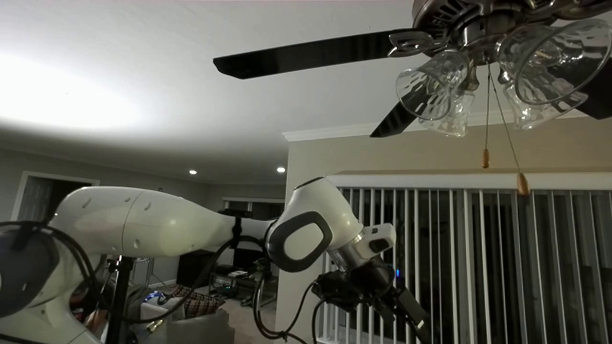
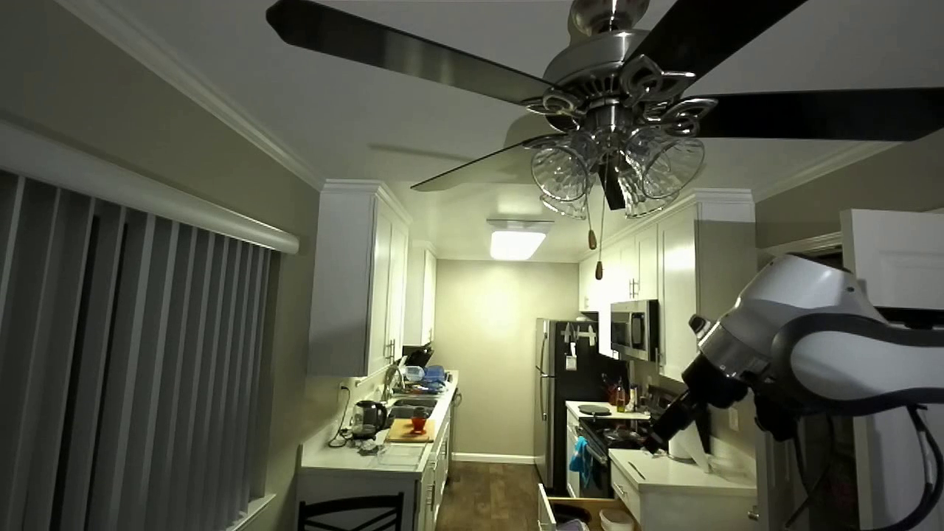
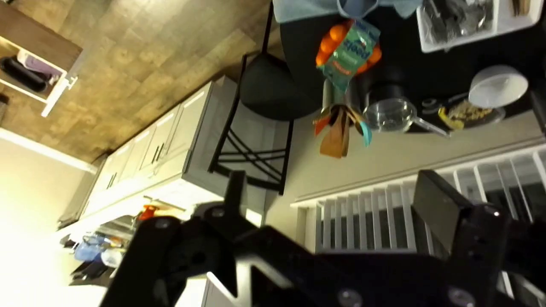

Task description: Pull down the switch to turn on the light

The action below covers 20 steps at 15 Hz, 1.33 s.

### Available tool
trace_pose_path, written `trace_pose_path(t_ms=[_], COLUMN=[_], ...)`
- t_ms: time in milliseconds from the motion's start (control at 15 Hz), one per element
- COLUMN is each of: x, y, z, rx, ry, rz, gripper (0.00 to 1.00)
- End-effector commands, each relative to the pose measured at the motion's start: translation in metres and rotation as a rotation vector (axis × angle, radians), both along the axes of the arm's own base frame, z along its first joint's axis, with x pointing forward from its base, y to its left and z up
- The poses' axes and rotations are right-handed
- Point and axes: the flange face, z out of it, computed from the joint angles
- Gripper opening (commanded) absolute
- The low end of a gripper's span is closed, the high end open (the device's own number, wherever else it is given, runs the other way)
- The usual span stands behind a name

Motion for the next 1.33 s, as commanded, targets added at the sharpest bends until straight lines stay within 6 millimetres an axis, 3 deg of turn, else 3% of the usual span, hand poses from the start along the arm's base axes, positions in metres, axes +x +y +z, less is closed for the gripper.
trace_pose_path(t_ms=[0, 267, 467, 733, 1133, 1267], x=[0.007, -0.005, -0.011, -0.009, -0.015, -0.007], y=[0.020, 0.040, 0.053, 0.063, 0.064, 0.065], z=[0.021, 0.069, 0.091, 0.101, 0.092, 0.096], rx=[0.074, 0.100, 0.115, 0.126, 0.260, 0.223], ry=[-0.190, -0.435, -0.617, -0.789, -0.893, -0.860], rz=[-0.029, -0.051, -0.060, -0.080, -0.282, -0.246], gripper=[1.00, 1.00, 1.00, 1.00, 1.00, 1.00])
